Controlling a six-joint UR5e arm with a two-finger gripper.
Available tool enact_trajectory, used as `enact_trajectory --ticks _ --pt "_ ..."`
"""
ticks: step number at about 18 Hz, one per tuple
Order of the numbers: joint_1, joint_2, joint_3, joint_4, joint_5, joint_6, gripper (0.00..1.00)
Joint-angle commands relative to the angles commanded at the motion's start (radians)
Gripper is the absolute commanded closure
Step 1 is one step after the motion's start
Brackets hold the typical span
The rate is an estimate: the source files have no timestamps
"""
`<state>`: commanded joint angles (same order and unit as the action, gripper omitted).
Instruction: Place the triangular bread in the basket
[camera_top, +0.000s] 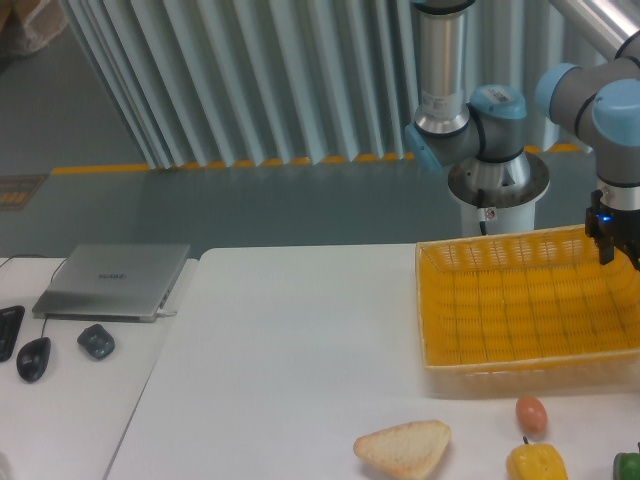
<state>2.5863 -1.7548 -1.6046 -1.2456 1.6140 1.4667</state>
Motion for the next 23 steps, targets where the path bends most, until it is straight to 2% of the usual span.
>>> enact_trajectory --ticks 6,9,10,16,20,22,23 --pt "-0.002 -0.018 0.028 0.014 -0.032 -0.034 0.00" --pt "0.003 -0.020 -0.001 0.124 -0.097 -0.057 0.00" --pt "0.009 -0.018 -0.018 0.139 -0.104 -0.066 0.00" --pt "0.021 -0.018 -0.041 0.149 -0.105 -0.078 0.00" --pt "0.023 -0.023 -0.034 0.169 -0.131 -0.172 0.00" --pt "0.020 -0.029 -0.008 0.186 -0.138 -0.351 0.00" --pt "0.012 -0.038 0.003 0.189 -0.140 -0.365 0.00"
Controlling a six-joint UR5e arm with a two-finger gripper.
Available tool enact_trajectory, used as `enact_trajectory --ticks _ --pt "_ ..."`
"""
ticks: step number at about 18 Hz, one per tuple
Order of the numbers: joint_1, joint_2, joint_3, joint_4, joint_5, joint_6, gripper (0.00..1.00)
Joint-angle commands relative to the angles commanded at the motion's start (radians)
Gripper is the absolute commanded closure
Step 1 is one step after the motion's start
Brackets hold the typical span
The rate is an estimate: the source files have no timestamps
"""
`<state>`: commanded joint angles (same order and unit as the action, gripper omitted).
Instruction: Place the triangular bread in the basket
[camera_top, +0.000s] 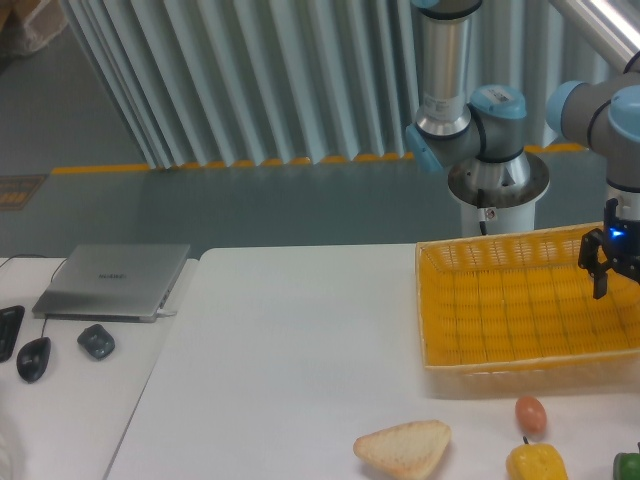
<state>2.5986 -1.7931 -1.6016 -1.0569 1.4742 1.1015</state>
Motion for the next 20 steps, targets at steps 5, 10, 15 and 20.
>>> enact_trajectory --ticks 5,10,15,20 --pt "-0.092 -0.051 0.064 0.012 0.000 -0.207 0.00" --pt "-0.253 -0.094 0.084 0.025 0.002 -0.310 0.00" --pt "-0.429 -0.233 0.132 0.193 0.133 -0.311 0.00" --pt "-0.512 -0.311 0.198 0.204 0.256 -0.411 0.00"
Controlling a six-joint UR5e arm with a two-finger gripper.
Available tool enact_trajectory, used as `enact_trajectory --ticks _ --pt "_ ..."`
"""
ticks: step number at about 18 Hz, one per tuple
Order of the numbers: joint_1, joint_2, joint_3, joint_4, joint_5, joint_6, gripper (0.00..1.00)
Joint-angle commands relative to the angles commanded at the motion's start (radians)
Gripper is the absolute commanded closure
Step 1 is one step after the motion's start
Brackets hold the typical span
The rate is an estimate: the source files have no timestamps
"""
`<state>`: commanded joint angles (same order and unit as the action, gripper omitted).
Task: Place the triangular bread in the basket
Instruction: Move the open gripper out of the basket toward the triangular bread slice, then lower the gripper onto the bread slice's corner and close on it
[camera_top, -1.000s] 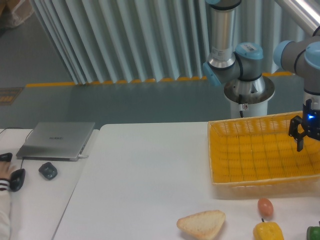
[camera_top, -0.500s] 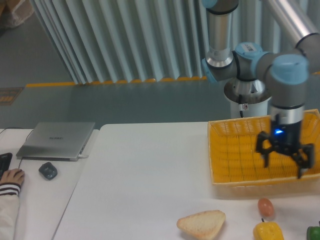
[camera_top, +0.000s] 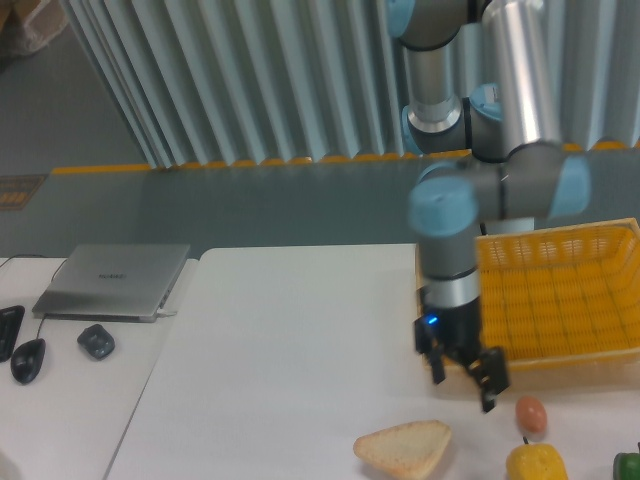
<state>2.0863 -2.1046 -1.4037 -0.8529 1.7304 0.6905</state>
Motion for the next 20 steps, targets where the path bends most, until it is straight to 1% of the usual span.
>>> enact_trajectory --ticks 2,4,6,7,10,16,20 --pt "-0.017 -0.025 0.015 0.000 0.006 -0.018 0.00" --pt "-0.029 -0.025 0.017 0.000 0.008 -0.048 0.00" --pt "-0.052 -0.035 0.014 0.000 0.012 -0.063 0.00" --pt "-0.064 -0.046 0.012 0.000 0.032 -0.081 0.00" --pt "-0.095 -0.057 0.005 -0.002 0.037 -0.086 0.00" --pt "-0.124 -0.075 0.000 -0.003 0.038 -0.088 0.00" --pt "-0.124 -0.078 0.003 -0.003 0.037 -0.086 0.00"
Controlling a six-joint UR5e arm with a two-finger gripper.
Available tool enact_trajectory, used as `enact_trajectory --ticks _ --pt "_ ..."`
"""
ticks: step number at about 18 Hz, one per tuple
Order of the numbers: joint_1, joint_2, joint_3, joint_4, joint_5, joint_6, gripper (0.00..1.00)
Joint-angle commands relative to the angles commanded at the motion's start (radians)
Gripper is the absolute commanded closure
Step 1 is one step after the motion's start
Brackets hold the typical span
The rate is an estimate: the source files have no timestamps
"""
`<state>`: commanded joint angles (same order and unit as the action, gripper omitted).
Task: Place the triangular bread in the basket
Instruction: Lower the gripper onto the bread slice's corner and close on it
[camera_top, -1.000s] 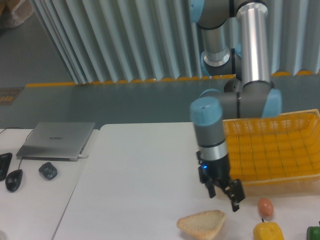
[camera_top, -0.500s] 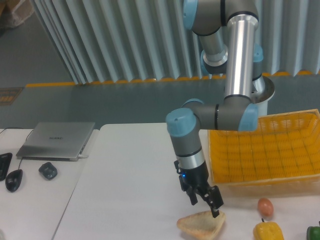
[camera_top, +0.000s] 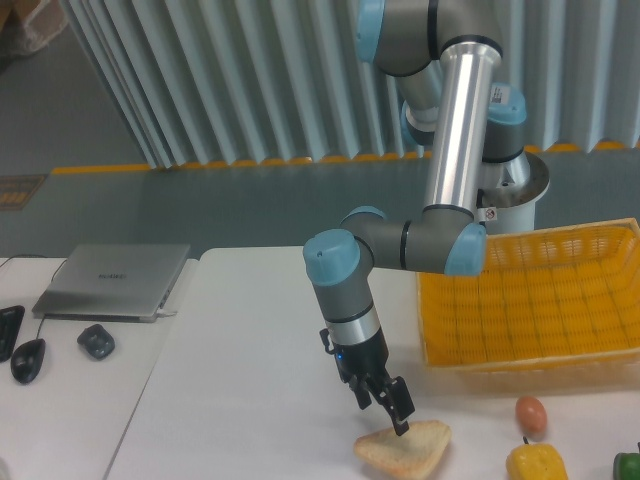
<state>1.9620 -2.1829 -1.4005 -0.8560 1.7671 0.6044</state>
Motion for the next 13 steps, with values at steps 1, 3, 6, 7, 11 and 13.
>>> enact_trajectory --ticks 1,3,6,7,11,13 --pt "0.000 -0.002 0.002 0.000 0.000 0.000 0.00" --pt "0.011 0.000 0.006 0.002 0.002 0.005 0.00" --pt "0.023 -0.002 0.005 0.002 0.002 0.008 0.00" --pt "0.023 -0.003 0.005 0.002 0.002 0.008 0.00" --pt "0.025 -0.015 0.008 0.002 0.006 0.008 0.00" --pt "0.025 -0.017 0.008 0.002 0.014 0.008 0.00"
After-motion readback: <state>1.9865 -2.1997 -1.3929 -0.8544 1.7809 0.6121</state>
